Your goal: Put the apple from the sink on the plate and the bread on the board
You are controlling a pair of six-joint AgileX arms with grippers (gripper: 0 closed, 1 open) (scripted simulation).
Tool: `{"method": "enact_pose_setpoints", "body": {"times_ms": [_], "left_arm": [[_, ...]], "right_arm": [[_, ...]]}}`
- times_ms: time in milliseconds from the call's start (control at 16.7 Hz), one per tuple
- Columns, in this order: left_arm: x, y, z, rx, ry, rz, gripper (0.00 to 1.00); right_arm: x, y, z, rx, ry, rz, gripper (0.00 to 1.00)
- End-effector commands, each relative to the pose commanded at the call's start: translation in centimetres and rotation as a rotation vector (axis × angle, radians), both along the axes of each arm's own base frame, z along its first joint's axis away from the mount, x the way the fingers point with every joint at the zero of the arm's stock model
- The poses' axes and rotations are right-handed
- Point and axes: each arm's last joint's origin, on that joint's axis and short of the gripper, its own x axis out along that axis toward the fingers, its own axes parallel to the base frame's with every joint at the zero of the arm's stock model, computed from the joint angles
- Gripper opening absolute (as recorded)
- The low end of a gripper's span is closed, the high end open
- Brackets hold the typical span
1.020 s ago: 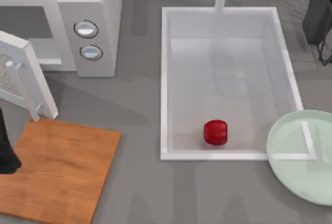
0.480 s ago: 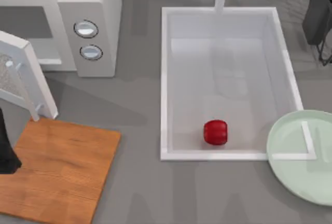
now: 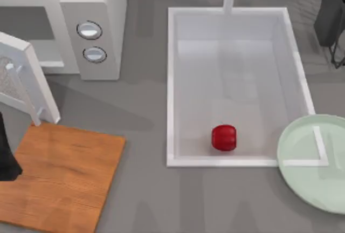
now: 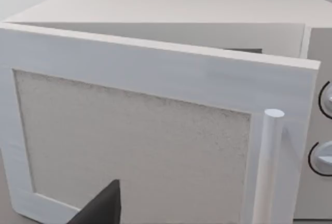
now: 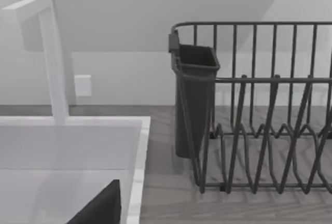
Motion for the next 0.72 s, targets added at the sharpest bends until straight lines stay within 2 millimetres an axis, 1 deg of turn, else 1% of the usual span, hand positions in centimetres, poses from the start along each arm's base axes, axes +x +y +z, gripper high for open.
{"method": "enact_pose_setpoints", "body": {"times_ms": [180,300,420,600,720], "left_arm": [[0.0,0.0,0.0,0.0,0.0,0.0,1.0],[0.0,0.0,0.0,0.0,0.0,0.0,1.0],[0.0,0.0,0.0,0.0,0.0,0.0,1.0],[0.0,0.0,0.0,0.0,0.0,0.0,1.0],[0.0,0.0,0.0,0.0,0.0,0.0,1.0]], "right_arm": [[0.2,0.2,1.1,0.027,0.069,0.021,1.0],[0.6,0.5,2.4,0.055,0.151,0.042,1.0],[1.4,1.0,4.2,0.088,0.256,0.066,1.0],[3.7,2.1,7.4,0.139,0.442,0.101,1.0],[6.1,3.3,9.3,0.168,0.581,0.118,1.0]]}}
